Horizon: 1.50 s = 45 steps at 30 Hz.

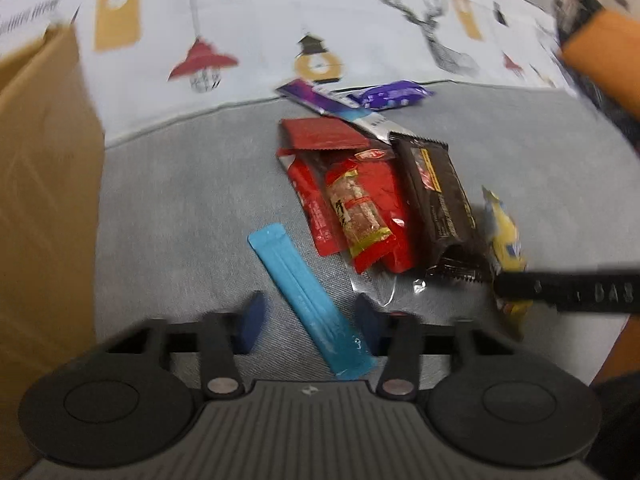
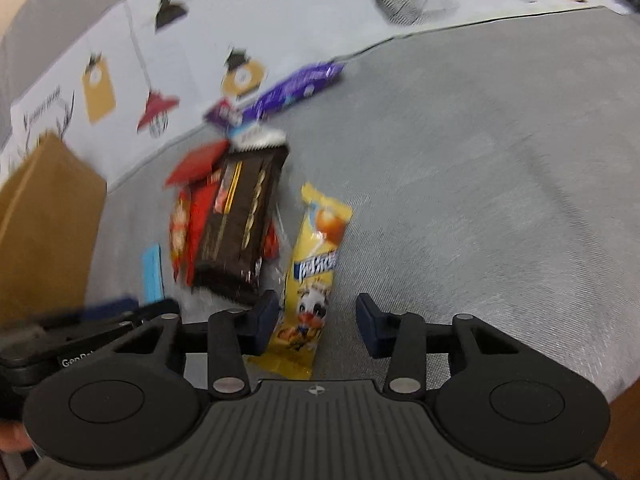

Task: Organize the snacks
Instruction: 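Grasp the blue stick pack with the left tool while the right tool grasps the yellow bar, then carry the blue stick pack and yellow bar over the cardboard box with both tools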

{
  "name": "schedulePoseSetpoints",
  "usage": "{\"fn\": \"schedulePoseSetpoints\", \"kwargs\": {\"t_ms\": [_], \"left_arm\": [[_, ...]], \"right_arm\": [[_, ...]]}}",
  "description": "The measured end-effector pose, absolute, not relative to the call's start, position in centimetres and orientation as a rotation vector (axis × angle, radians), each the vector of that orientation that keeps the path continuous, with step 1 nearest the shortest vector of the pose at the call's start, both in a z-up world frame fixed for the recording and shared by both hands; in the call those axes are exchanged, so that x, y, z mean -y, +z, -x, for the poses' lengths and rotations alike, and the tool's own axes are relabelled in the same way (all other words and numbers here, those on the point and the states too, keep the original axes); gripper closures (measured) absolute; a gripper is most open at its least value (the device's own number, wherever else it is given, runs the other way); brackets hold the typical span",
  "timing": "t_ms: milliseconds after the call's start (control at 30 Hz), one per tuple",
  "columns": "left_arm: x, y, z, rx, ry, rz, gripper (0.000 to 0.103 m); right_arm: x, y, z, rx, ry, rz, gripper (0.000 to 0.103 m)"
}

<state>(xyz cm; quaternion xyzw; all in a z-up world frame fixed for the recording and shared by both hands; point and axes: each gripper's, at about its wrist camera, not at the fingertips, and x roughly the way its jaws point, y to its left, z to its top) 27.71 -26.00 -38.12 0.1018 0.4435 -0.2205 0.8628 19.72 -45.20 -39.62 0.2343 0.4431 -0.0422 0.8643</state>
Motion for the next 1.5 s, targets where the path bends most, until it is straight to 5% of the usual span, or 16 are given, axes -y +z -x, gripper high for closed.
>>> {"fn": "schedulePoseSetpoints", "kwargs": {"t_ms": [33,100,133,400,467,533,600,633,667,833,1133,1500], "left_arm": [[25.9,-38.0,-27.7,-0.932,-0.471,-0.211,0.083],[25.5,-37.6,-27.4,-0.964,-0.508,-0.172,0.087],[25.4,-37.2,-27.0,-0.963,-0.53,-0.166,0.088],[26.0,-38.0,-26.2,-0.974,-0.531,-0.222,0.083],[26.2,-37.9,-25.9,-0.965,-0.535,-0.236,0.082],[26.4,-37.9,-25.5,-0.949,-0.534,-0.256,0.083],[26.2,-37.6,-25.2,-0.946,-0.539,-0.235,0.085],[25.8,-37.1,-25.0,-0.939,-0.555,-0.19,0.093],[25.5,-36.5,-24.5,-0.921,-0.571,-0.157,0.1],[25.3,-33.8,-21.7,-0.808,-0.582,-0.234,0.1],[23.7,-36.8,-20.5,-0.904,-0.546,-0.238,0.1],[22.6,-26.0,-17.4,-0.712,-0.596,-0.125,0.1]], "right_arm": [[45.0,-39.6,-19.8,-0.923,-0.084,-0.472,0.061],[44.4,-39.4,-19.6,-0.92,-0.102,-0.373,0.087],[44.3,-39.4,-19.1,-0.919,-0.115,-0.348,0.088],[43.7,-39.5,-17.7,-0.913,-0.127,-0.241,0.086],[42.8,-39.5,-18.4,-0.919,-0.11,-0.192,0.064],[42.2,-39.8,-19.1,-0.927,-0.084,-0.172,0.052],[42.5,-39.8,-19.4,-0.92,-0.097,-0.189,0.063],[42.8,-39.7,-19.4,-0.913,-0.12,-0.198,0.087],[43.3,-39.7,-19.3,-0.907,-0.138,-0.231,0.088],[44.4,-38.9,-18.1,-0.85,-0.206,-0.28,0.089],[42.3,-38.1,-15.4,-0.825,-0.21,-0.284,0.089],[38.7,-31.6,-12.7,-0.699,-0.168,-0.265,0.089]]}}
